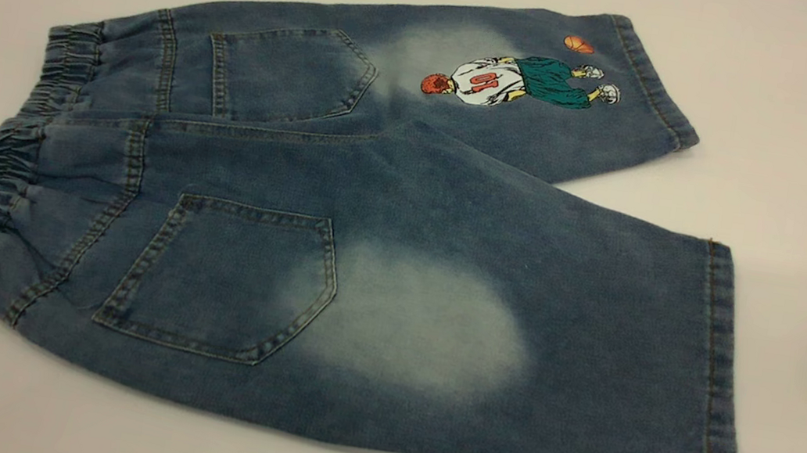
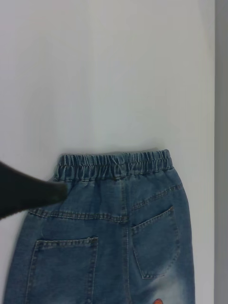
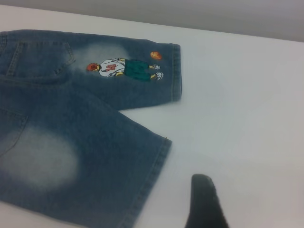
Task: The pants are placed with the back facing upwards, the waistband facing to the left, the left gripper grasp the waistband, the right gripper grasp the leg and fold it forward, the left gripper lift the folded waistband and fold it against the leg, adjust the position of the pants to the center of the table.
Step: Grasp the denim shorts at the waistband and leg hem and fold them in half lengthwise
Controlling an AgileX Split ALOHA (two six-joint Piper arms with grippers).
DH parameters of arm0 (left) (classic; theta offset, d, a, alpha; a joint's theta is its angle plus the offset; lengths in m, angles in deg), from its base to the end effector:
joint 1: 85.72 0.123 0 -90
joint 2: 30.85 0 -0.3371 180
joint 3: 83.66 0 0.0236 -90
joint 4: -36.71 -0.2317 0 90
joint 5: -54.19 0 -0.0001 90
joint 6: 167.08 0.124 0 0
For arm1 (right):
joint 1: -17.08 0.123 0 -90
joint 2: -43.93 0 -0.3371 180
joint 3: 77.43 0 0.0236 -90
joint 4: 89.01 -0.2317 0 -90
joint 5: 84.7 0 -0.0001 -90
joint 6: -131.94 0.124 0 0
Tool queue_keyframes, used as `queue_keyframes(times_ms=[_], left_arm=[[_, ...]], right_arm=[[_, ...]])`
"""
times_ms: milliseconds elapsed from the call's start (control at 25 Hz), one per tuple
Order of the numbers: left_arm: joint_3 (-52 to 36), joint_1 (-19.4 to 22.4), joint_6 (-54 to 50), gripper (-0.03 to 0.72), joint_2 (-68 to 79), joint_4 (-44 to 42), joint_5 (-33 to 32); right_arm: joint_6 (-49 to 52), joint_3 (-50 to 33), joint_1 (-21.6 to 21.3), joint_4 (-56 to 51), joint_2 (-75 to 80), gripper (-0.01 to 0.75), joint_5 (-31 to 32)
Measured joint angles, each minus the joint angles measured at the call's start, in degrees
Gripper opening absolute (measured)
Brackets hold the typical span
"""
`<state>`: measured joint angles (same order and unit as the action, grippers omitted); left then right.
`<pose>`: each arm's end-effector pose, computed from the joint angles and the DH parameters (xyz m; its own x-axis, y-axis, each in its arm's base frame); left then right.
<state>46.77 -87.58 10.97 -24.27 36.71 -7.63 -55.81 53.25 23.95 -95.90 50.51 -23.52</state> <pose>-0.0461 0.0015 0.2520 -0.4696 -0.0188 -0.8827 0.0165 0.9994 -0.0301 -0.0476 0.0074 0.2552 -0.4316 -0.1291 -0.8928 -0.2460 0.9690 -0.0212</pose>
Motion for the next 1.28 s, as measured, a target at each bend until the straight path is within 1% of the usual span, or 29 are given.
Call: queue_keyframes(times_ms=[1000, 1160, 1280], left_arm=[[0.59, 0.00, -0.05, 0.510, 0.00, 0.00, 0.21], [3.44, 0.00, -1.47, 0.510, 1.18, 0.00, 4.97], [6.09, 0.00, -3.37, 0.509, 5.66, 0.00, 8.20]], right_arm=[[0.00, 0.00, 0.00, -0.24, 0.00, 0.381, 0.00], [-1.05, 1.95, 0.00, -1.07, 0.05, 0.381, -0.80], [-3.34, 4.22, 0.00, -0.82, 2.90, 0.381, -3.87]])
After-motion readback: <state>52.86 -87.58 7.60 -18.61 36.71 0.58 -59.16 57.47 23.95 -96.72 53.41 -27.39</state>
